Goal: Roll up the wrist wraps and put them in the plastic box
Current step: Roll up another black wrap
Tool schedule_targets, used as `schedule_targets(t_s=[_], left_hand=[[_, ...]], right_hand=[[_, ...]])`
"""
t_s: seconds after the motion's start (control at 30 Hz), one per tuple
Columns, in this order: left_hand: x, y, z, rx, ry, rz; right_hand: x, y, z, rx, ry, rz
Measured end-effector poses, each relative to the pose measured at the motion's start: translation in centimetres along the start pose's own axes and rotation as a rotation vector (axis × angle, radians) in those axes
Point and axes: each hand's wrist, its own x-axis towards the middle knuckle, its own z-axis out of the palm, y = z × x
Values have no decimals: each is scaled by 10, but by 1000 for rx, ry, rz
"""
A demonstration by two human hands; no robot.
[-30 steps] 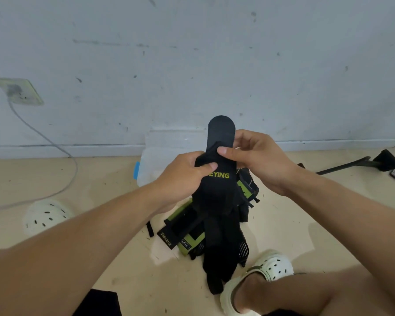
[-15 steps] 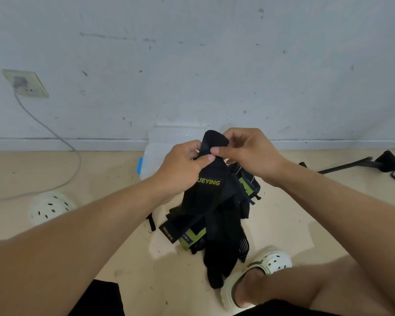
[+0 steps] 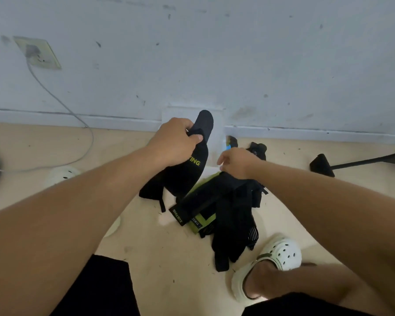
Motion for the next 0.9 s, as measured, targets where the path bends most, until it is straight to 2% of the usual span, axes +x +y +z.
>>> schedule_targets(t_s=[0.17,0.27,0.4,0.53,0.73,0.9], left_hand=[[14,-32,1,102,-4,-43],[24,-56,9,297,-95,-87],[28,-70,6,352,-169,-134],[29,-72,-12,340,-149,-114],[28,-75,-30,315,-138,-136],[20,-60,-22,240,-99,-68]], right_hand=[[42,3,88,-90,-137,17],[63,5,139,-75,-205,6],[86,9,184,-188,-293,-81],[102,16,206,-376,-322,-144],[90,17,222,-661,-158,-195],[87,19,220,-751,-228,-239]])
